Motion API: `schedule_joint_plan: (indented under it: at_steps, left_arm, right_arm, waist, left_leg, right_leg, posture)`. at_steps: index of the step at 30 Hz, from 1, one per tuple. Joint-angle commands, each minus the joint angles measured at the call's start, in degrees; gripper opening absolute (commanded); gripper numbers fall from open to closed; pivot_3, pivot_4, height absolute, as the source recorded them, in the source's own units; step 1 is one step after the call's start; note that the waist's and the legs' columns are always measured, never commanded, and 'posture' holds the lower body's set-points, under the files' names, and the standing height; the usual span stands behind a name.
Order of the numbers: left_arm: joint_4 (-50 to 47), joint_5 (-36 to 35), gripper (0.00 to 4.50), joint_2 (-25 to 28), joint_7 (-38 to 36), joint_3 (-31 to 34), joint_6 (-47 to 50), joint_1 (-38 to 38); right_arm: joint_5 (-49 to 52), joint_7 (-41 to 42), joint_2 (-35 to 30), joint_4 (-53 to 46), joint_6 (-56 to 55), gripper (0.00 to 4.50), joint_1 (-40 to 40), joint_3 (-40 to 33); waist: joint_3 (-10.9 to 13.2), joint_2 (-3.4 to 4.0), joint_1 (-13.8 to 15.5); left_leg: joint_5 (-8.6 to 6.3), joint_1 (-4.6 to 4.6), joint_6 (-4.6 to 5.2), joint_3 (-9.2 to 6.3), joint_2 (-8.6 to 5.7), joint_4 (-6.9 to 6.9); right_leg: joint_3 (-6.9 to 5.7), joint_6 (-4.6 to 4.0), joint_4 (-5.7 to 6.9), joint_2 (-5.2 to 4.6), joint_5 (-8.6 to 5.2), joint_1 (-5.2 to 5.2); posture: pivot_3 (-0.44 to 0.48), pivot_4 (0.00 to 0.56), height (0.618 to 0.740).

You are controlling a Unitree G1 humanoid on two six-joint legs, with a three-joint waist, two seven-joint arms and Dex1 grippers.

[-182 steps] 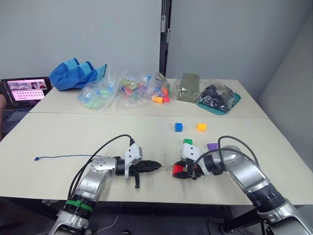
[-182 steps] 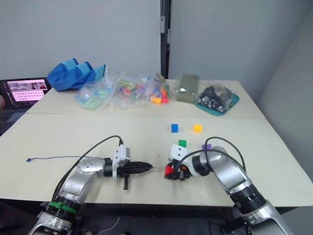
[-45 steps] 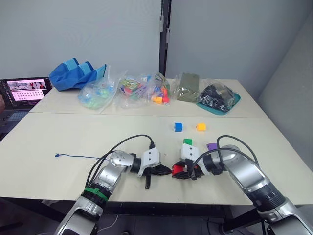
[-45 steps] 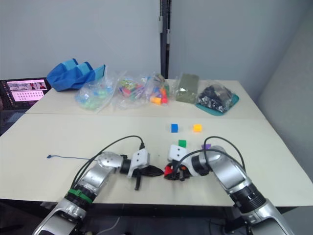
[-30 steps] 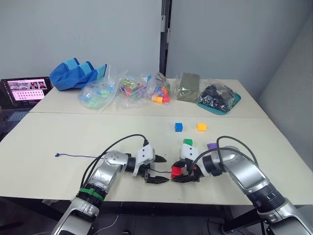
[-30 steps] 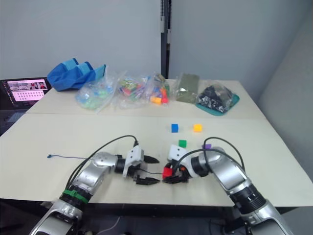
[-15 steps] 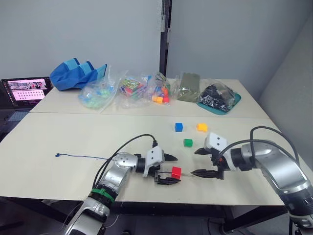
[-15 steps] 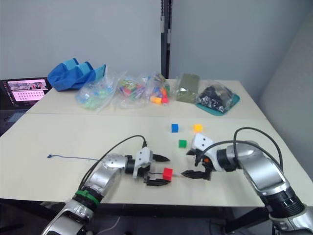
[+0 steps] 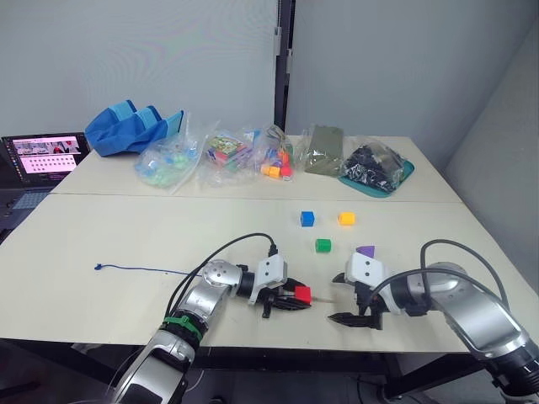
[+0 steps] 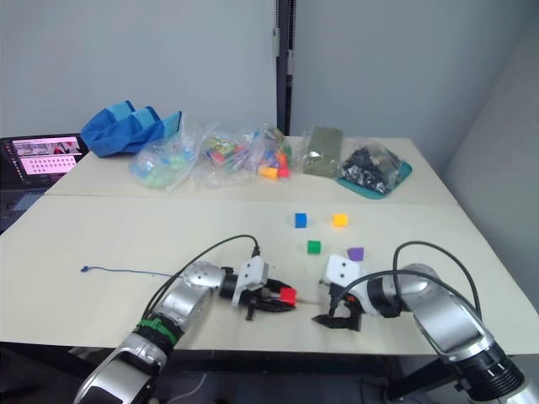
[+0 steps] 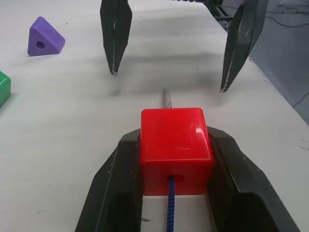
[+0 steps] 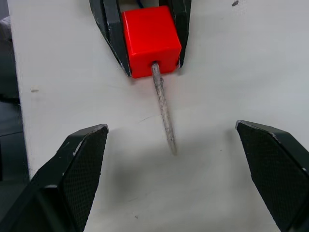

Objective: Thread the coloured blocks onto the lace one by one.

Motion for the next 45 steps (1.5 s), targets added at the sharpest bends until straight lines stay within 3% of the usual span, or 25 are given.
schedule_joint_plan:
  at_steps: [1, 11, 19, 21, 25, 30, 33, 36, 38, 42, 45]
  left_arm:
    - [0.11, 0.51, 1.19, 0.18, -0.21, 0.04, -0.09, -0.23]
    - [-2.0, -1.6, 1.19, 1.82, -0.04, 2.35, 0.87, 0.96]
    - [-10.44, -4.97, 1.19, 14.19, -1.42, 9.41, 3.34, 8.17]
    - [-11.04, -5.73, 1.19, 19.38, -2.04, 12.66, 3.28, 11.0]
    - [-4.48, -5.94, 1.19, 31.82, -1.04, 20.43, 0.71, 14.87]
    - [12.2, -4.36, 1.19, 41.67, 2.55, 26.58, -7.78, 16.99]
    - [20.48, -4.82, 1.19, 44.68, 6.74, 30.16, -11.29, 16.89]
    - [22.68, -5.77, 1.19, 44.7, 5.49, 31.43, -11.87, 17.27]
    - [23.47, -6.38, 2.23, 44.57, 5.07, 32.47, -11.67, 17.06]
    - [20.26, -11.36, 3.56, 42.45, 2.41, 35.44, -8.3, 15.2]
    - [5.97, -21.74, 4.48, 38.32, 2.33, 39.35, 2.94, 12.62]
  right_arm:
    - [-1.33, -0.8, 0.94, 1.42, -3.39, 3.33, -0.24, 0.31]
    - [-2.92, 0.14, 1.38, 5.32, -8.14, 0.01, -0.11, 1.54]
    - [-2.82, 2.43, 3.14, 7.45, -9.16, 0.0, -4.38, 2.49]
    - [-2.7, 3.03, 4.12, 8.01, -9.33, 0.0, -5.54, 3.15]
    - [-2.91, 3.82, 6.5, 9.96, -10.05, 0.0, -8.17, 4.34]
    - [-4.34, 4.19, 8.46, 12.23, -11.8, 0.0, -10.52, 6.02]
    - [-4.55, 4.33, 10.3, 13.39, -12.22, 0.0, -11.95, 6.39]
    - [-4.78, 4.5, 10.84, 13.76, -12.24, 0.0, -12.31, 6.4]
    - [-4.96, 4.66, 11.06, 13.97, -12.27, 0.0, -12.41, 6.32]
    - [-4.97, 4.87, 11.24, 13.95, -12.16, 0.0, -12.46, 6.08]
    - [-4.59, 5.2, 10.77, 13.13, -11.53, 0.0, -12.49, 5.55]
  waist:
    - [0.0, 0.0, 0.01]
    - [0.0, 0.0, -0.07]
    - [0.0, 0.01, -0.84]
    - [0.0, 0.01, -0.67]
    - [0.0, 0.0, -2.26]
    - [0.01, 0.02, -2.19]
    - [0.01, 0.02, -2.05]
    - [0.01, 0.02, -1.08]
    - [0.01, 0.02, -0.35]
    - [0.01, 0.01, 0.6]
    - [0.02, -0.04, 1.44]
  left_leg:
    - [0.0, 0.0, 0.0, 0.0, 0.0, 0.0]
    - [0.0, 0.01, 0.0, 0.0, 0.0, 0.0]
    - [0.02, 0.06, -0.03, 0.0, 0.01, -0.06]
    - [0.02, 0.05, -0.03, 0.0, 0.01, -0.05]
    - [0.02, 0.15, -0.03, 0.0, 0.11, -0.17]
    - [0.01, 0.19, -0.04, 0.03, 0.1, -0.25]
    - [0.01, 0.19, -0.04, 0.04, 0.11, -0.33]
    - [0.0, 0.18, -0.05, 0.12, 0.11, -0.35]
    - [0.04, 0.17, -0.11, 0.14, 0.11, -0.41]
    - [0.06, 0.16, -0.16, 0.15, 0.11, -0.46]
    - [0.08, 0.12, -0.19, 0.15, 0.11, -0.45]
  right_leg:
    - [0.0, 0.0, 0.0, 0.0, 0.0, 0.0]
    - [0.0, 0.0, 0.01, 0.0, 0.0, 0.02]
    - [0.0, -0.01, 0.03, 0.0, 0.0, 0.02]
    - [-0.01, -0.01, 0.03, 0.0, 0.0, 0.02]
    - [0.0, -0.08, 0.1, 0.1, -0.02, -0.03]
    - [-0.01, -0.12, 0.06, 0.06, -0.09, -0.04]
    - [-0.02, -0.14, 0.1, 0.07, -0.1, -0.12]
    - [-0.01, -0.14, 0.07, 0.03, -0.1, -0.13]
    - [-0.04, -0.14, 0.07, 0.03, -0.1, -0.15]
    - [-0.05, -0.15, 0.08, 0.02, -0.09, -0.18]
    - [-0.08, -0.15, 0.09, 0.02, -0.09, -0.18]
  posture:
    - [0.0, 0.15, 0.74]
    - [0.0, 0.15, 0.74]
    - [0.0, 0.15, 0.74]
    - [0.0, 0.15, 0.74]
    - [0.0, 0.15, 0.74]
    - [0.0, 0.15, 0.74]
    - [0.0, 0.15, 0.74]
    - [0.0, 0.15, 0.74]
    - [0.0, 0.15, 0.74]
    - [0.0, 0.15, 0.74]
    - [0.0, 0.15, 0.74]
